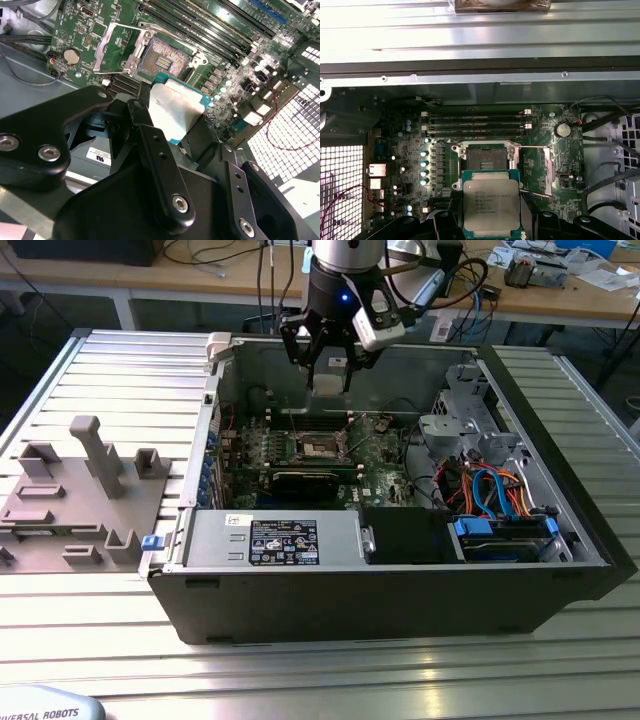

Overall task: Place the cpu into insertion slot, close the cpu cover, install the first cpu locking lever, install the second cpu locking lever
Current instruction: 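Place the cpu into insertion slot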

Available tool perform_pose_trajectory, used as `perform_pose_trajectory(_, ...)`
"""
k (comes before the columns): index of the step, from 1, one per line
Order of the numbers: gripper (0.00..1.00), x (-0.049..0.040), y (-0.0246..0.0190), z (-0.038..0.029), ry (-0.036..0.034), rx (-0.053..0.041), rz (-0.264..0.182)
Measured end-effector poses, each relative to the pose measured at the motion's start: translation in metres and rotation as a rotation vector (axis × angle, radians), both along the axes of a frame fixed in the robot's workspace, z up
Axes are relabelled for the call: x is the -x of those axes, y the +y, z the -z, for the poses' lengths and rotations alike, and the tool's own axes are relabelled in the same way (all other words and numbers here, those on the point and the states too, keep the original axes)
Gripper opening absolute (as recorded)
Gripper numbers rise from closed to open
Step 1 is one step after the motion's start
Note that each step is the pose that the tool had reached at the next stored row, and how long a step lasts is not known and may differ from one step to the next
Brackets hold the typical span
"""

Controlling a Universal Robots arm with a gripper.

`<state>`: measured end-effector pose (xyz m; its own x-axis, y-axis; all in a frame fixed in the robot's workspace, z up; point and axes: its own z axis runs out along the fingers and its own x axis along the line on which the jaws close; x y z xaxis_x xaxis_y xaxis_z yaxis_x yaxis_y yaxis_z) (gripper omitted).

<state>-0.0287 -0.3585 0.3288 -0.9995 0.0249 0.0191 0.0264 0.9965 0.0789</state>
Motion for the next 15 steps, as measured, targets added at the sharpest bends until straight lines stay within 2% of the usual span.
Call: perform_pose_trajectory(15, 0.54, 0.0, 0.0, 0.0044, 0.0, 0.0, 0.0)
